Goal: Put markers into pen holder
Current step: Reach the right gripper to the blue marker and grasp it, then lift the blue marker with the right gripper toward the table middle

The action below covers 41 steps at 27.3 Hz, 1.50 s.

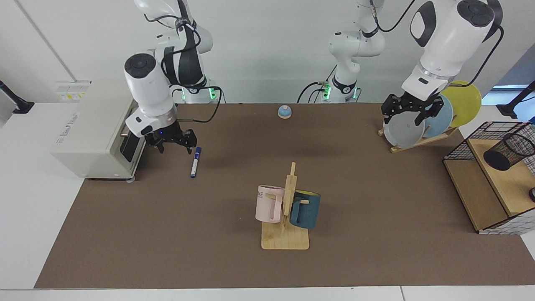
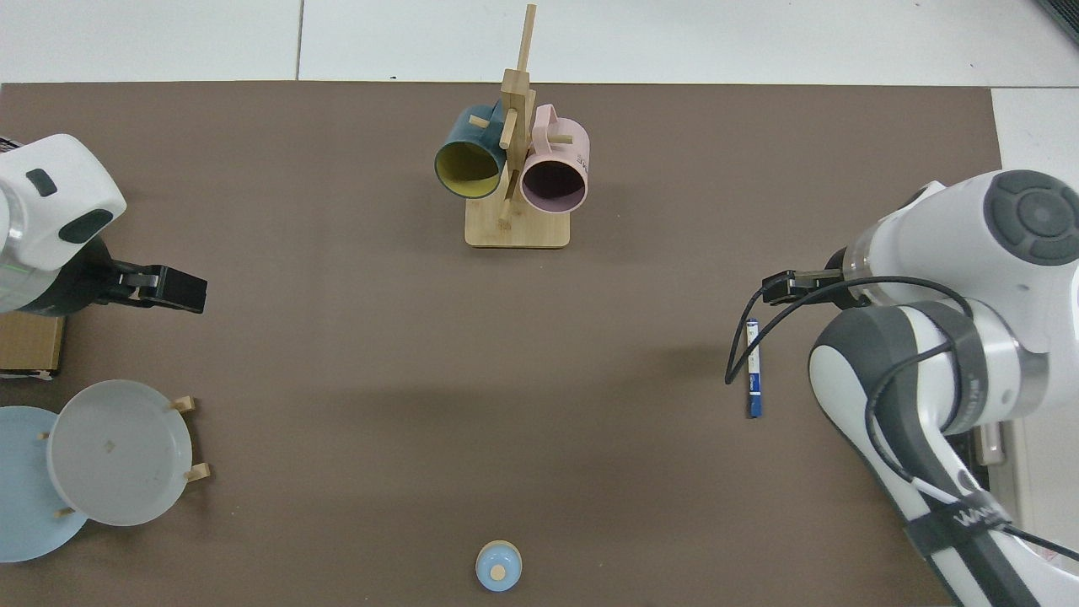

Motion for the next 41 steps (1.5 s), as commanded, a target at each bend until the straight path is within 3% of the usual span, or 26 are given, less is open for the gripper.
schedule_trajectory(
  at_steps=[1,12,20,28,36,41],
  knots=[
    [2.2,0.0,0.1,3.5,-0.8,1.4,0.2,-3.1,-1.2,4.9,0.0,0.0,0.8,-0.1,0.1,-0.9],
    [4.6,0.0,0.1,12.8,-0.8,-0.3,0.2,-11.4,-1.1,13.0,-0.2,0.0,2.3,0.4,-0.1,-0.8],
    [6.1,0.0,0.1,16.2,-0.7,0.1,0.1,-14.0,-1.0,21.6,-0.6,0.0,3.0,2.8,-0.1,-0.9],
    [7.2,0.02,0.1,18.6,0.3,1.2,0.2,-14.3,-1.2,23.7,-0.6,0.0,2.6,2.1,-0.2,-1.2],
    [8.0,0.19,0.1,18.7,0.4,4.7,0.9,-14.1,-1.4,23.6,-0.6,0.0,2.2,-2.7,-0.4,-1.3],
    [8.1,0.41,0.1,18.7,0.4,4.5,0.9,-14.1,-1.8,24.5,-0.6,0.0,2.0,-2.8,-0.3,-1.4]
  ],
)
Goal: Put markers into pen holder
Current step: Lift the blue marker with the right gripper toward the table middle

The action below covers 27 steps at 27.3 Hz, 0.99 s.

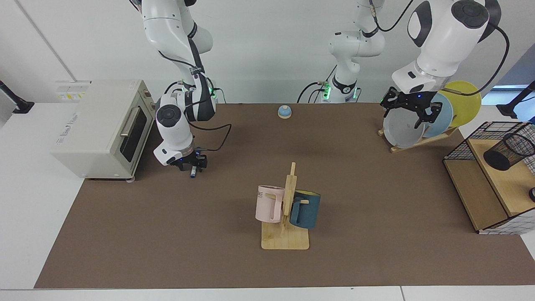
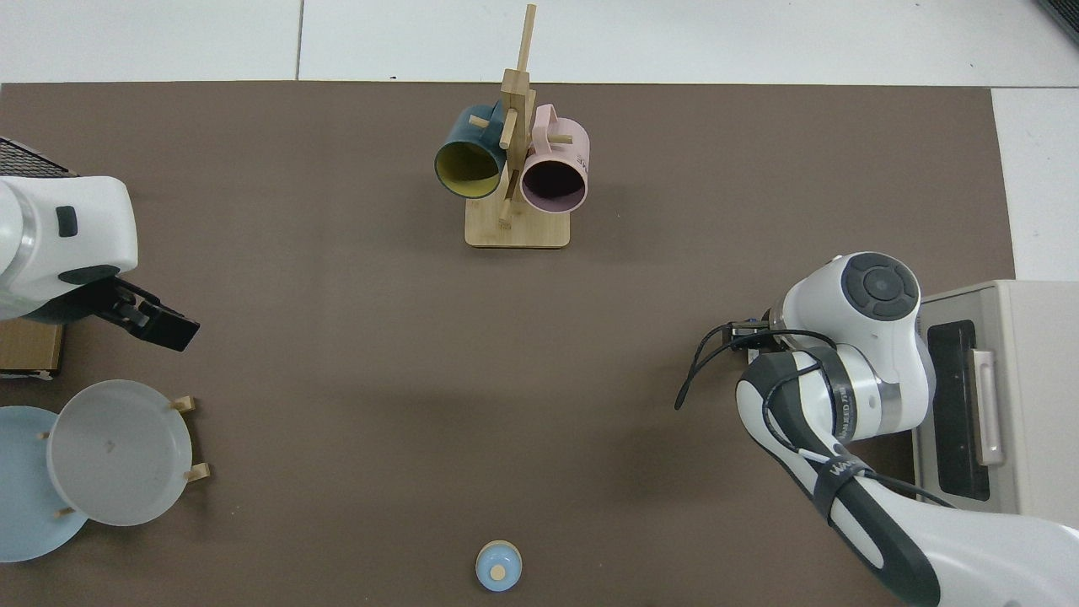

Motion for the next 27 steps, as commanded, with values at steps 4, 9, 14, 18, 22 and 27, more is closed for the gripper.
schedule_trajectory(
  at_steps=[4,9,14,18,22,27],
  knots=[
    [0.3,0.66,0.1,1.6,0.1,0.9,0.1,-0.3,-1.5,8.0,-0.4,0.0,0.1,0.1,0.3,-1.4],
    [0.6,0.98,0.0,1.5,0.1,1.2,0.0,0.0,-1.5,14.9,-0.5,0.0,0.1,1.4,0.3,-1.5],
    [0.9,1.0,0.0,1.3,3.1,1.4,-0.1,0.8,-1.4,19.0,-1.2,0.0,0.2,3.1,0.5,-1.6],
    [1.5,1.0,0.0,-0.5,8.9,3.6,0.1,2.3,-1.2,22.6,-1.4,0.0,0.2,3.4,0.3,-1.6],
    [1.5,1.0,0.0,-4.1,9.9,11.3,0.2,5.1,-1.1,26.9,-1.6,0.0,0.3,4.7,0.3,-1.5],
    [0.9,1.0,0.0,-8.7,14.2,18.7,1.8,8.9,-0.8,32.0,-2.0,0.0,0.2,6.2,0.3,-1.5]
  ],
)
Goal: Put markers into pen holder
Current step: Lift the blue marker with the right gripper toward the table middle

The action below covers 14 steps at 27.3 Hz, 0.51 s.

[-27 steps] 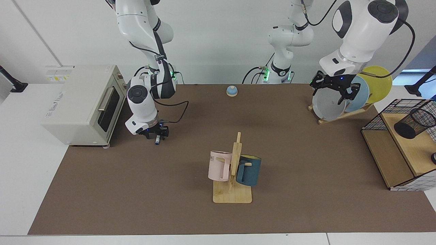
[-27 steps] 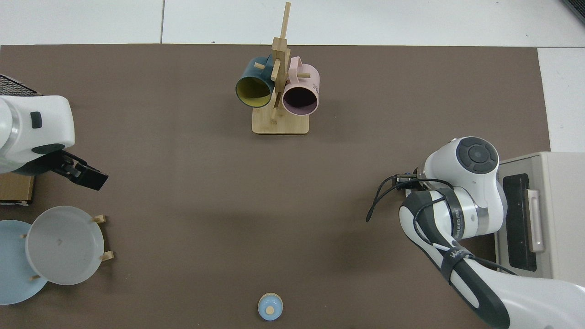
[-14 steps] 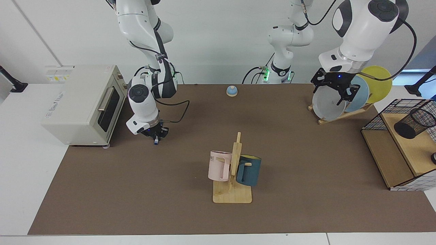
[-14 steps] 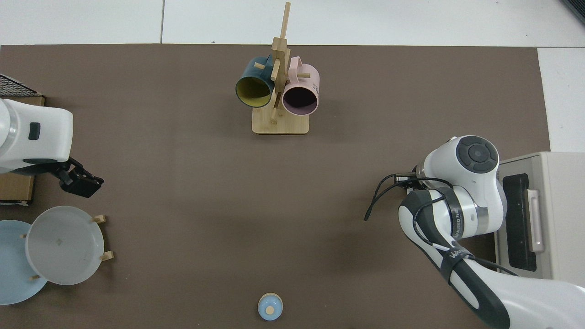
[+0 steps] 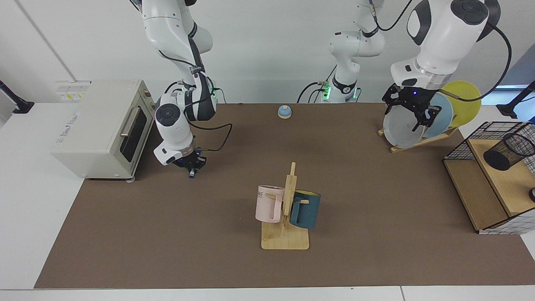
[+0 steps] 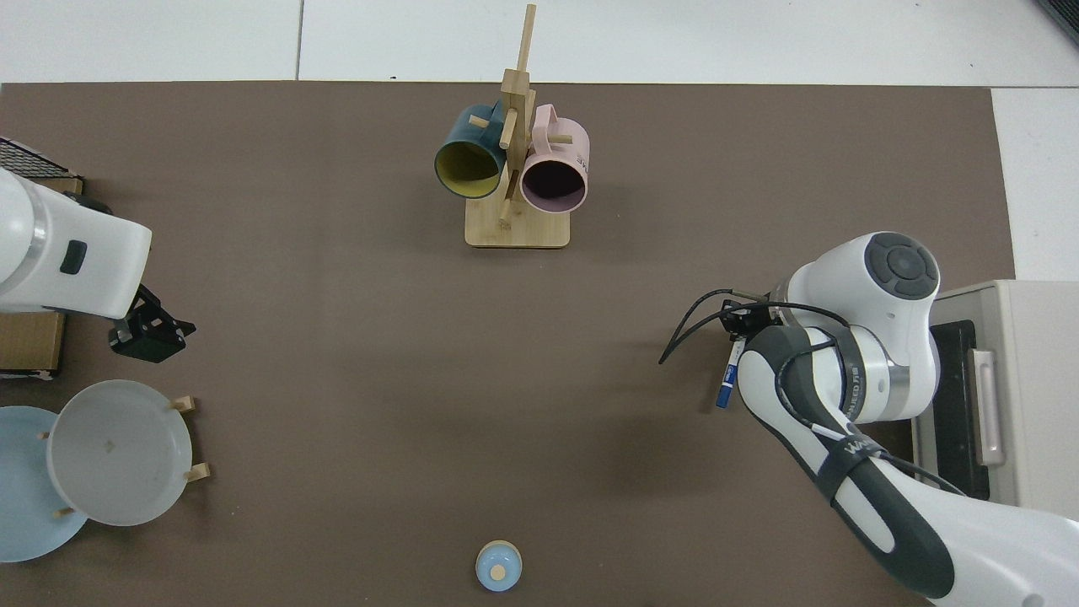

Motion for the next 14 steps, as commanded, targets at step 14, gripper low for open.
schedule_trajectory(
  at_steps=[14],
  knots=[
    [-2.2,1.0,0.0,-12.8,15.3,26.0,7.1,12.8,-0.7,6.7,-1.0,0.0,0.1,2.4,0.2,-1.6]
  ],
)
